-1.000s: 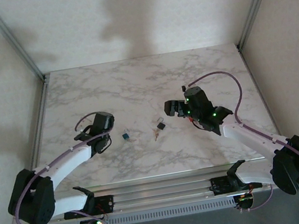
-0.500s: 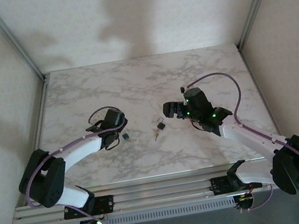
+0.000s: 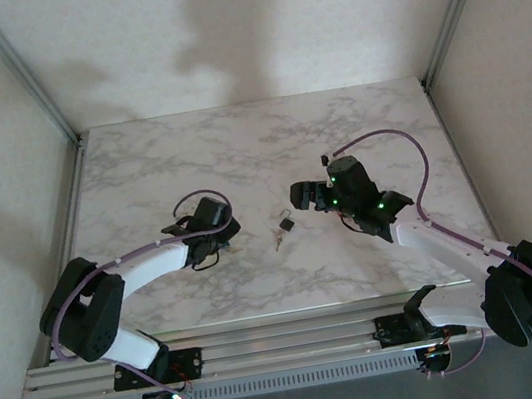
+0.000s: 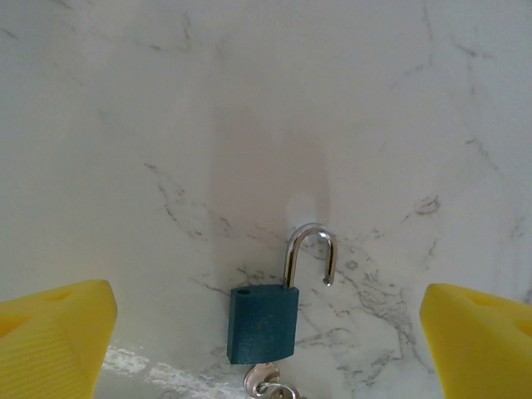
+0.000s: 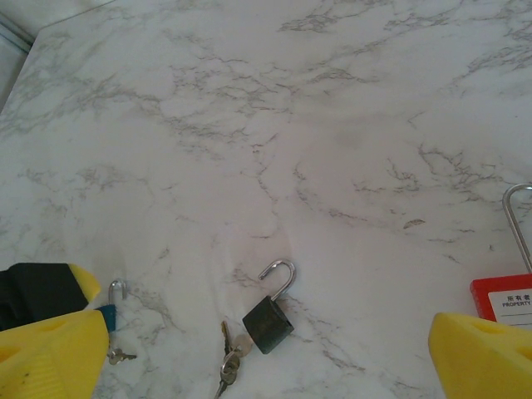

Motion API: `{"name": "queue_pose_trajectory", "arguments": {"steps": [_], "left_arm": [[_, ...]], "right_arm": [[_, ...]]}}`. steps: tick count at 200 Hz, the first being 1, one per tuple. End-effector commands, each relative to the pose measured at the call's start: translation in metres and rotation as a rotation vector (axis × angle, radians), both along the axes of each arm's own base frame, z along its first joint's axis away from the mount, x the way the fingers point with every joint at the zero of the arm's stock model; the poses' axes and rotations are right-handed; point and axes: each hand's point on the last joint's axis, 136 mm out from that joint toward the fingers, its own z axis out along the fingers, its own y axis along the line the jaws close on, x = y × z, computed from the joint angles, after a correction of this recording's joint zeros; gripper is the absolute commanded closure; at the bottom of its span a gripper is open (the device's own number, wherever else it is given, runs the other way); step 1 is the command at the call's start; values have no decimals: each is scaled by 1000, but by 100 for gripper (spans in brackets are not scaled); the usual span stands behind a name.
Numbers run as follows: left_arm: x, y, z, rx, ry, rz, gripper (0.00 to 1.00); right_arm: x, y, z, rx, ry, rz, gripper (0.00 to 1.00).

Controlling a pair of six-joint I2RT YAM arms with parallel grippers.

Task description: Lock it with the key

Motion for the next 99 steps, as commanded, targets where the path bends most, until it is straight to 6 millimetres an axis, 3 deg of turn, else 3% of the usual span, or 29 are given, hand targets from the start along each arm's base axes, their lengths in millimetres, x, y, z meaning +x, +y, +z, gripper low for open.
{"name": "queue_pose_trajectory", "arguments": {"steps": [1, 99], "left_arm": [[-5, -8, -5, 11, 31, -55, 9], [-9, -7, -8, 34, 46, -73, 18]], "right_arm": [[-3, 2, 3, -2, -9, 17, 1], [-3, 1, 1, -8, -3, 11, 1]]}}
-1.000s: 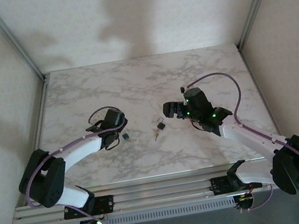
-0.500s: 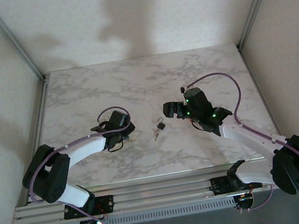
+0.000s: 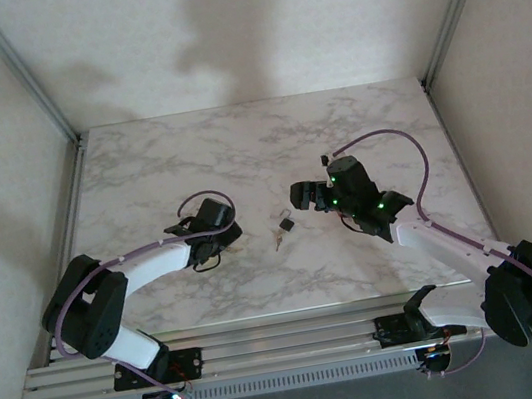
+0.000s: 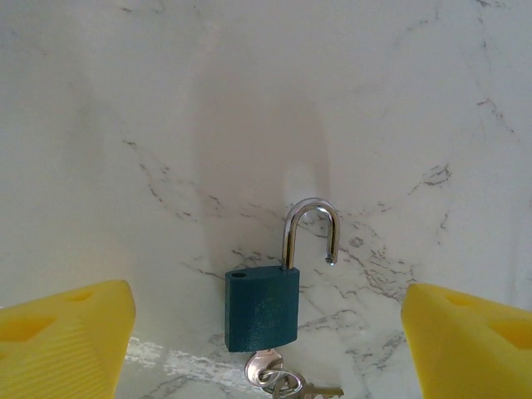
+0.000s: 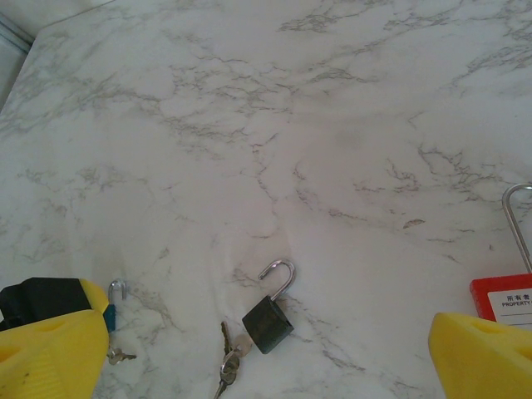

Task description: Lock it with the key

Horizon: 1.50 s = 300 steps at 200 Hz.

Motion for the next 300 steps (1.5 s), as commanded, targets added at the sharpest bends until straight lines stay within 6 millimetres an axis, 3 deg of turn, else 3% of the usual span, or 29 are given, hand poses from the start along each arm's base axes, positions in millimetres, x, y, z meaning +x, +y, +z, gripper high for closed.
{"name": "queue_pose_trajectory", "arguments": {"steps": [1, 19, 101, 114, 138, 210, 224, 300], "left_arm": [[-5, -1, -3, 28, 27, -24, 18], [-5, 0, -4, 35, 29, -29, 24], [-4, -1, -15, 60, 56, -41, 27], [-2, -1, -15, 66, 53, -43, 34], [1, 0, -15, 87, 53, -44, 37], [6, -8, -29, 101, 97, -80, 40], [6, -10, -32, 101, 104, -89, 47], [2, -13, -44, 97, 136, -106, 49]], "right_arm": [[-3, 1, 1, -7, -4, 10, 1], [-3, 1, 1, -6, -1, 9, 1], [-3, 2, -2, -6, 11, 7, 1], [-3, 2, -2, -5, 11, 8, 1], [-3, 2, -2, -5, 11, 8, 1], [-4, 3, -2, -1, 14, 9, 1], [-4, 2, -2, 0, 14, 6, 1], [-5, 1, -1, -1, 13, 2, 1]]}}
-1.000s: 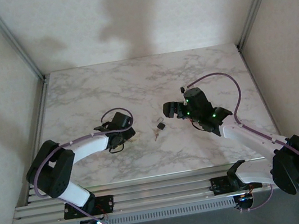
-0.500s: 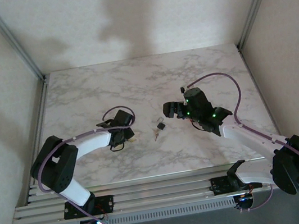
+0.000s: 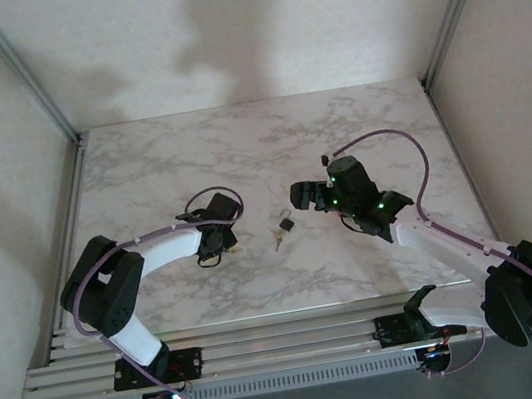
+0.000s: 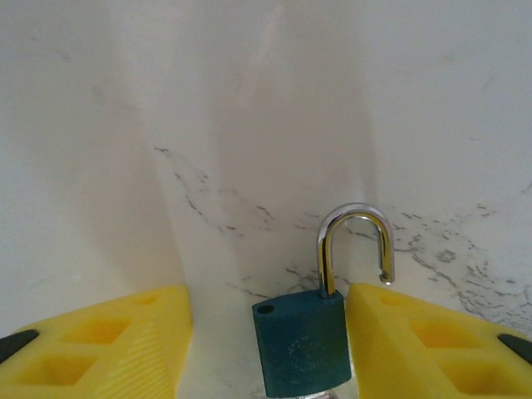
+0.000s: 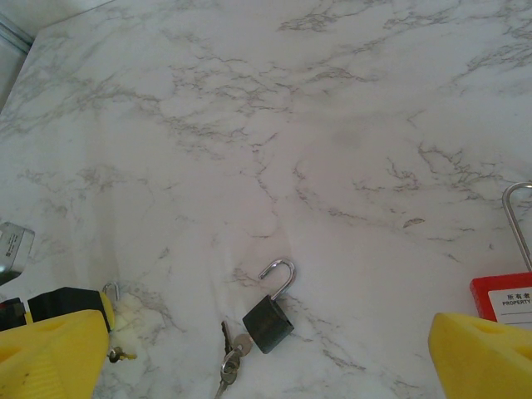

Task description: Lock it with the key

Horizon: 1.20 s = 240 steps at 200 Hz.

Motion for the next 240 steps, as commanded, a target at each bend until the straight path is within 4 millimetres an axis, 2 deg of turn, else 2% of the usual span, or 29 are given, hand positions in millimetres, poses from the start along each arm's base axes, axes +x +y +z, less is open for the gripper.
{"name": "queue_pose_trajectory", "arguments": {"steps": [1, 88, 103, 153, 195, 211, 240], "left_arm": [[6, -22, -21, -77, 6, -36, 49], [-7, -34, -30, -125, 44, -46, 54], [-9, -34, -31, -124, 51, -52, 60], [-14, -37, -31, -122, 70, -73, 60], [-20, -35, -33, -107, 84, -86, 63], [-22, -33, -36, -97, 92, -94, 72], [-25, -28, -38, -75, 100, -97, 73]], "right_arm": [[-5, 1, 0, -3, 10, 4, 1], [-4, 0, 0, -3, 10, 0, 1], [-5, 0, 0, -3, 11, 2, 1], [-4, 0, 0, -2, 11, -1, 1], [-4, -1, 0, -7, 11, -5, 1], [-4, -2, -1, -9, 10, -7, 1], [-4, -1, -1, -9, 11, -8, 1]]}}
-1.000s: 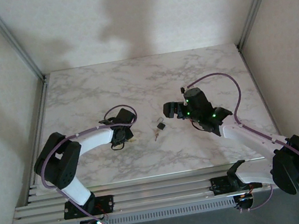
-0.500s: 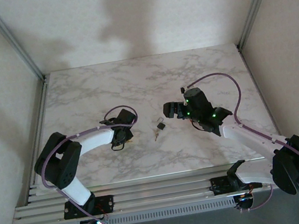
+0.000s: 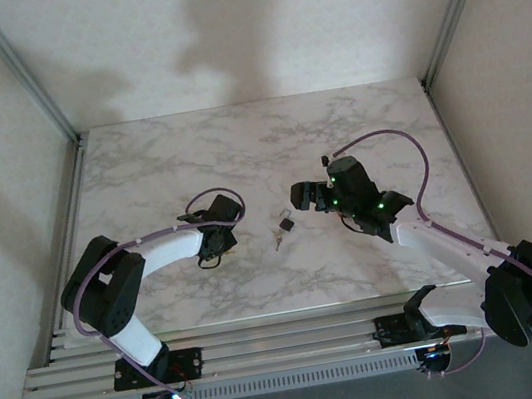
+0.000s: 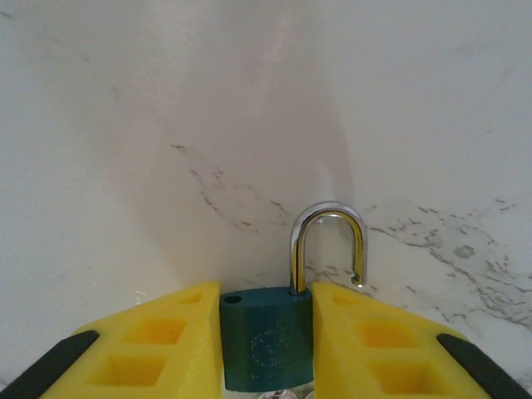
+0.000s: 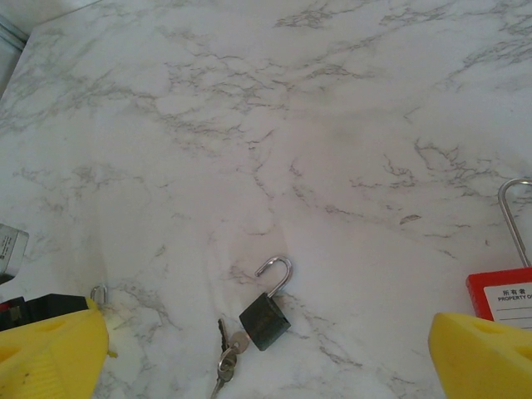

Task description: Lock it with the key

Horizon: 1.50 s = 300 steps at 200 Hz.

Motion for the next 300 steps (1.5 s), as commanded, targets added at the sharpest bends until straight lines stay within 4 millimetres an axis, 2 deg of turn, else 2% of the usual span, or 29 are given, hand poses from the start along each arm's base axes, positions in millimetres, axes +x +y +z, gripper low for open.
{"name": "queue_pose_trajectory", "arguments": {"steps": [1, 37, 51, 66, 85, 126, 164, 219, 246, 300], "left_arm": [[-21, -30, -36, -114, 101, -79, 73], [-21, -26, -34, -98, 97, -85, 80], [-19, -28, -30, -102, 86, -95, 88], [-16, -30, -24, -106, 72, -111, 91], [-12, -34, -16, -112, 51, -134, 100], [-6, -43, 2, -146, 0, -193, 100], [0, -52, 22, -191, -61, -238, 100], [-1, -59, 32, -236, -89, -274, 100], [-2, -63, 38, -265, -112, -293, 100], [-6, -82, 52, -375, -152, -357, 100]], "right_arm": [[-3, 0, 1, -1, 4, -5, 1], [-3, -1, -1, -5, 10, -9, 1], [-3, -1, -1, -5, 9, -8, 1], [-3, 0, -2, -3, 13, -7, 1], [-4, 4, -3, 7, 22, 9, 1], [-6, 13, -9, 9, 74, 48, 1], [-12, 34, -12, 66, 133, 138, 1], [-17, 55, -20, 194, 248, 233, 1], [-16, 59, -28, 258, 319, 240, 3], [-16, 69, -32, 339, 376, 271, 7]]}}
